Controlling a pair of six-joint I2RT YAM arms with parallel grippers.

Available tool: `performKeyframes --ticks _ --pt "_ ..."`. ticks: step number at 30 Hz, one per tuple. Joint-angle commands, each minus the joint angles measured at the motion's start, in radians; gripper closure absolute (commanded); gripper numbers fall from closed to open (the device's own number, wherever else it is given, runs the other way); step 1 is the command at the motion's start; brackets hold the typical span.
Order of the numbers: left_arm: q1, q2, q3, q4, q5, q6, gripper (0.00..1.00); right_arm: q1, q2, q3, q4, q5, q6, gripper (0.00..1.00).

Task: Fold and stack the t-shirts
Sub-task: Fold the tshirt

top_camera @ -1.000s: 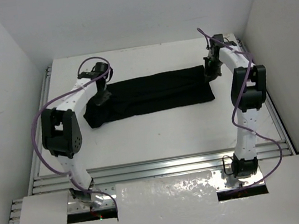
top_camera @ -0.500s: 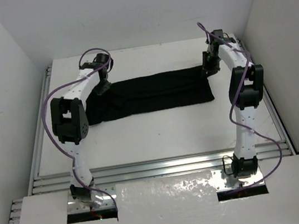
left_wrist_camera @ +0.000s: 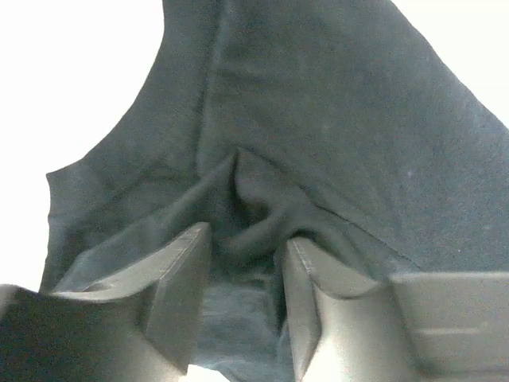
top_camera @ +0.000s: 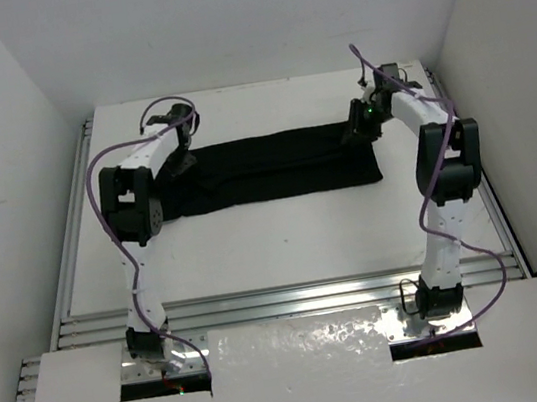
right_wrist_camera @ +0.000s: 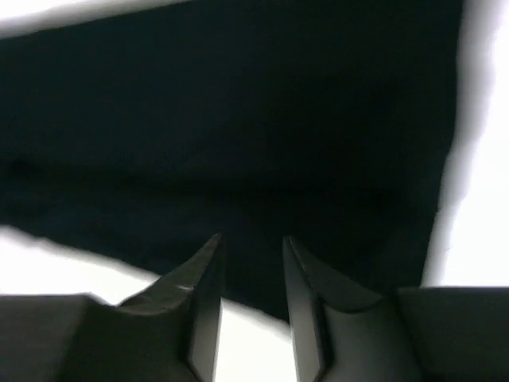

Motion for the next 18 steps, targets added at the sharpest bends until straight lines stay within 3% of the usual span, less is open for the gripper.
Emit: performKeyframes --ticks 1,2,5,7,10,12,13,16,18 --pt "0.027 -0.022 0.098 -0.029 -0.076 -0.010 0.56 0.091 -0.202 -0.170 0.230 -0.201 0.043 0.60" --pt "0.027 -0.033 0.109 -0.044 -0.088 -0.007 0.54 0.143 -0.248 -0.198 0.275 -0.222 0.034 0.60" --pt "0.025 -0.077 0.144 -0.088 -0.131 -0.007 0.02 0.256 -0.263 -0.245 0.309 -0.212 -0.020 0.52" --pt "0.025 -0.148 0.120 -0.102 -0.144 -0.019 0.00 0.298 -0.241 -0.247 0.321 -0.223 -0.063 0.47" --pt "0.024 -0.245 -0.035 -0.112 -0.104 -0.048 0.00 0.346 -0.139 -0.171 0.249 -0.125 -0.098 0.48" --pt "0.021 -0.372 -0.179 -0.038 -0.009 -0.053 0.00 0.346 -0.059 -0.123 0.228 -0.096 -0.071 0.58" --pt "0.019 -0.448 -0.319 -0.008 0.020 -0.061 0.00 0.346 -0.042 -0.112 0.228 -0.077 -0.069 0.60" --pt "0.011 -0.546 -0.516 0.097 0.106 -0.078 0.00 0.347 -0.003 -0.107 0.269 -0.122 -0.065 0.70" --pt "0.010 -0.562 -0.636 0.167 0.202 -0.072 0.09 0.358 0.012 -0.094 0.272 -0.124 -0.066 0.72"
